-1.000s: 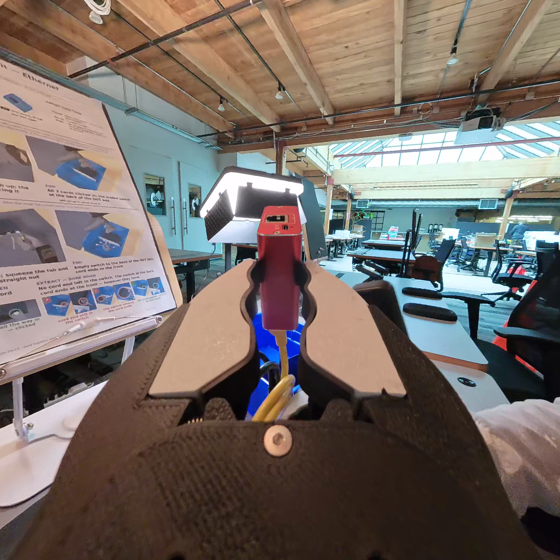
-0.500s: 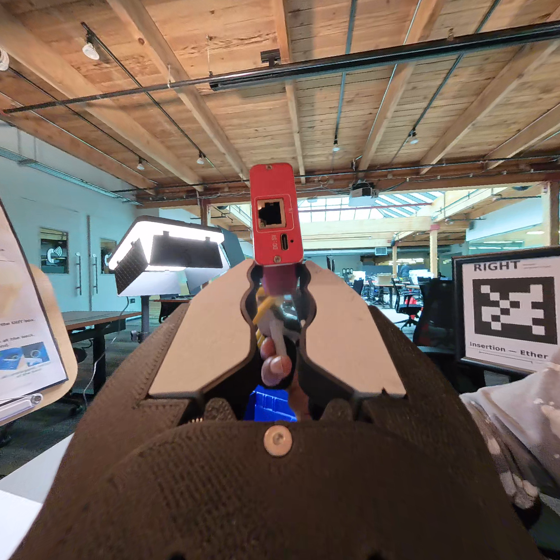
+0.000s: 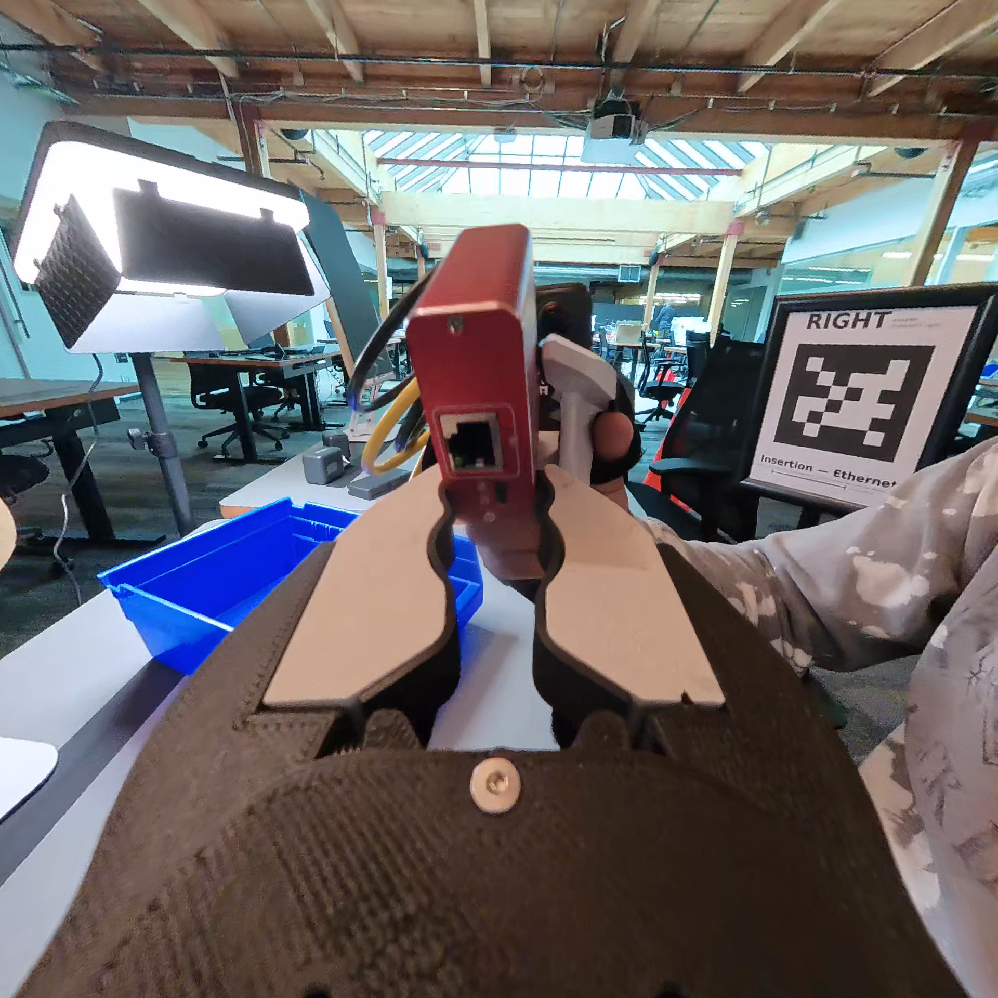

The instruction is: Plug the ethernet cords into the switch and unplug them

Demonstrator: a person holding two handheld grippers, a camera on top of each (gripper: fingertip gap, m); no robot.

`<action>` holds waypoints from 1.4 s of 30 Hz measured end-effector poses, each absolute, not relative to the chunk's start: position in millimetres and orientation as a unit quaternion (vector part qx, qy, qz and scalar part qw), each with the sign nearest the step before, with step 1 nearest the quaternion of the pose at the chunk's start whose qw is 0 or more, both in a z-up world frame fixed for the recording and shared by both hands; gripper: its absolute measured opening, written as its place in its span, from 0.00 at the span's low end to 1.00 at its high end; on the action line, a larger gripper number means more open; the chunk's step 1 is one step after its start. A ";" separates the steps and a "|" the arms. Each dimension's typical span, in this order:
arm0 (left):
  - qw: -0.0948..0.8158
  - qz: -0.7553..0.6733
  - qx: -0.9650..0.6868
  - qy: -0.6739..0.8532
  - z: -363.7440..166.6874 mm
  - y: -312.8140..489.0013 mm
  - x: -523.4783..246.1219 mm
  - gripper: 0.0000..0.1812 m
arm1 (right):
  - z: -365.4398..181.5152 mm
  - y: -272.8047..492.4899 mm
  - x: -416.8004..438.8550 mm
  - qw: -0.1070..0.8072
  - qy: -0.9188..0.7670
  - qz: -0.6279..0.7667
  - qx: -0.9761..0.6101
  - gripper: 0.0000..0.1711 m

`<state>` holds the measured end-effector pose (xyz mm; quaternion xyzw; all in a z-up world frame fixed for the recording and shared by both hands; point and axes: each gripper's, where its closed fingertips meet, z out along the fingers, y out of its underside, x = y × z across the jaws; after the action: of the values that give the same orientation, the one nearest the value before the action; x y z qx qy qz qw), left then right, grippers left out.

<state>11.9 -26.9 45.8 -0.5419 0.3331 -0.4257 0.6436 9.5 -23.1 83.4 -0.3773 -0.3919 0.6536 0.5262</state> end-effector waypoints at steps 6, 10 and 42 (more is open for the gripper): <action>0.649 -0.441 -0.528 0.325 60.2 -35.2 -4.5 0.20 | 73.4 -31.7 2.6 0.547 -0.452 0.593 -0.380 0.14; 0.676 -0.384 -0.548 0.310 62.9 -27.0 -12.4 0.16 | 70.4 -18.8 -0.7 0.528 -0.430 0.596 -0.426 0.16; 0.664 -0.492 -0.540 0.160 57.6 -2.4 -36.4 0.15 | 27.9 -11.2 -30.3 0.367 -0.294 0.761 -0.448 0.31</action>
<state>-36.4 -2.4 57.6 -0.5399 0.1599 -0.4920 0.6640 -30.3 -11.2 27.9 -0.4477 -0.2936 0.7608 0.3667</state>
